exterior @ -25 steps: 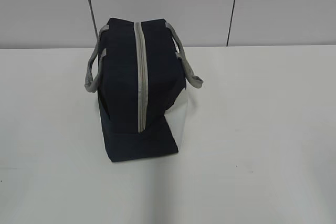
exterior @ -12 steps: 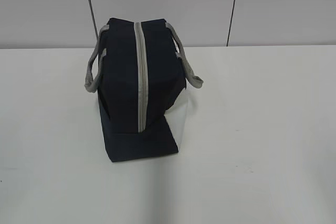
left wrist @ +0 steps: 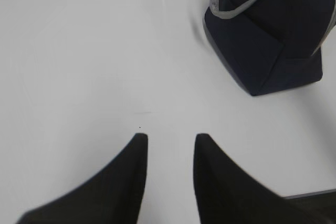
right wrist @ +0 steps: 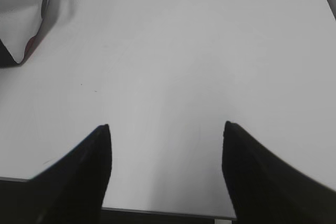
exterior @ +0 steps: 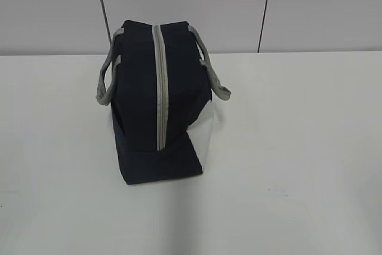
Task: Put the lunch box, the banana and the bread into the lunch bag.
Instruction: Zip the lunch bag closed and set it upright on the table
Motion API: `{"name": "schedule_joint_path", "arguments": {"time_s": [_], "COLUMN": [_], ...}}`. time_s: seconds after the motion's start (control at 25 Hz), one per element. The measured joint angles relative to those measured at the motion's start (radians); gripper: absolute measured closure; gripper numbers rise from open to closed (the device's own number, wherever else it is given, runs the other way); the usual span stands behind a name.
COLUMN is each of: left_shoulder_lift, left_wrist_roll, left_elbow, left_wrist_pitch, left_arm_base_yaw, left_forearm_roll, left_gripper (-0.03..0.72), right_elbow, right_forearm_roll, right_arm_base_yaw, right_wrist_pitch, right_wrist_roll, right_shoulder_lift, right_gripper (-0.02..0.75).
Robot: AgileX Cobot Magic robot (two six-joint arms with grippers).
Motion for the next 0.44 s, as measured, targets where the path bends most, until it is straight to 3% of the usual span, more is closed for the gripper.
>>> {"name": "schedule_joint_path", "arguments": {"time_s": [0.44], "left_shoulder_lift": [0.000], "left_wrist_roll": [0.000], "left_elbow": [0.000], "left_wrist_pitch": [0.000], "left_arm_base_yaw": [0.000], "left_forearm_roll": [0.000], "left_gripper": [0.454], "right_elbow": [0.000], "right_forearm_roll": [0.000], "right_arm_base_yaw": [0.000], "right_wrist_pitch": [0.000], "right_wrist_roll": [0.000], "right_shoulder_lift": [0.000], "right_gripper": [0.247]}}
